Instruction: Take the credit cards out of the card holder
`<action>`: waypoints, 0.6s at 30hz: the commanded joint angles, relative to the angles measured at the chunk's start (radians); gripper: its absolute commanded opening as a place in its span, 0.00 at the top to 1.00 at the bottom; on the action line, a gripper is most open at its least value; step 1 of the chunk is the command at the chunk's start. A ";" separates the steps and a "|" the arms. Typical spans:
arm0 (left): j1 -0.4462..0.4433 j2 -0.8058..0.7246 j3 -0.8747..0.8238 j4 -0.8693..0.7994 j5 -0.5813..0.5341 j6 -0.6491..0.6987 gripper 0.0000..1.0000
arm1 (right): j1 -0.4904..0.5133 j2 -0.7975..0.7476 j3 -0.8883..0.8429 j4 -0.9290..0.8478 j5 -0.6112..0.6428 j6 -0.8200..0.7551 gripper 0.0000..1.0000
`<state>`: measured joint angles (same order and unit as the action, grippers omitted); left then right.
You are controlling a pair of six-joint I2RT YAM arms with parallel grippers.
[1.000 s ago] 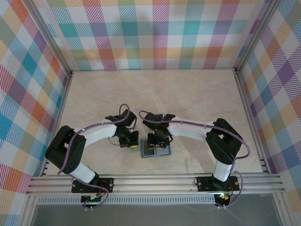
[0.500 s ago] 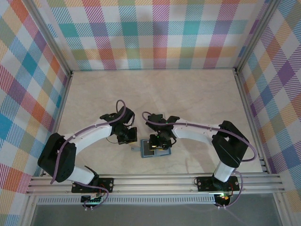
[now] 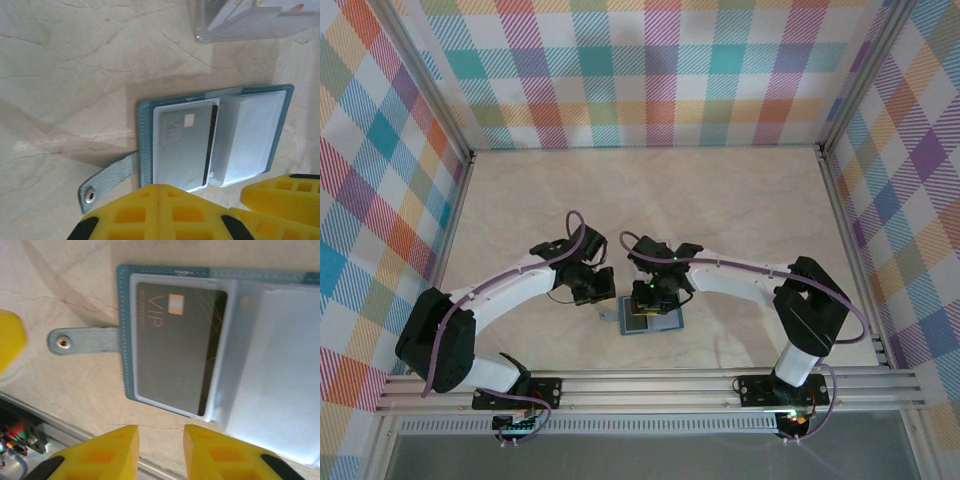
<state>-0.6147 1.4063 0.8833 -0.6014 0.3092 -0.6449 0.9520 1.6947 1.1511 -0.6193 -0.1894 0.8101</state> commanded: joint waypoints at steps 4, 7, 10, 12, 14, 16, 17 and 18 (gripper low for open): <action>-0.059 0.040 -0.008 0.058 0.030 -0.059 0.99 | -0.030 0.040 -0.004 0.075 -0.072 -0.005 0.73; -0.080 0.074 -0.009 0.065 0.023 -0.070 0.99 | -0.044 0.055 -0.028 0.111 -0.093 0.004 0.76; -0.085 0.108 -0.021 0.077 0.020 -0.078 1.00 | -0.057 0.069 -0.042 0.138 -0.108 0.007 0.78; -0.085 0.128 -0.032 0.100 0.031 -0.082 1.00 | -0.065 0.076 -0.054 0.150 -0.113 0.009 0.79; -0.088 0.147 -0.037 0.115 0.040 -0.083 1.00 | -0.075 0.078 -0.067 0.159 -0.113 0.011 0.80; -0.089 0.157 -0.042 0.125 0.044 -0.081 1.00 | -0.083 0.081 -0.080 0.167 -0.116 0.011 0.80; -0.090 0.164 -0.044 0.129 0.049 -0.079 1.00 | -0.087 0.082 -0.085 0.173 -0.118 0.011 0.80; -0.091 0.169 -0.045 0.131 0.051 -0.080 1.00 | -0.091 0.085 -0.089 0.176 -0.120 0.011 0.80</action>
<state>-0.6945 1.5616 0.8532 -0.4938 0.3374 -0.7162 0.8722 1.7592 1.0794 -0.4713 -0.2832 0.8082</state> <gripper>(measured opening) 0.050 0.204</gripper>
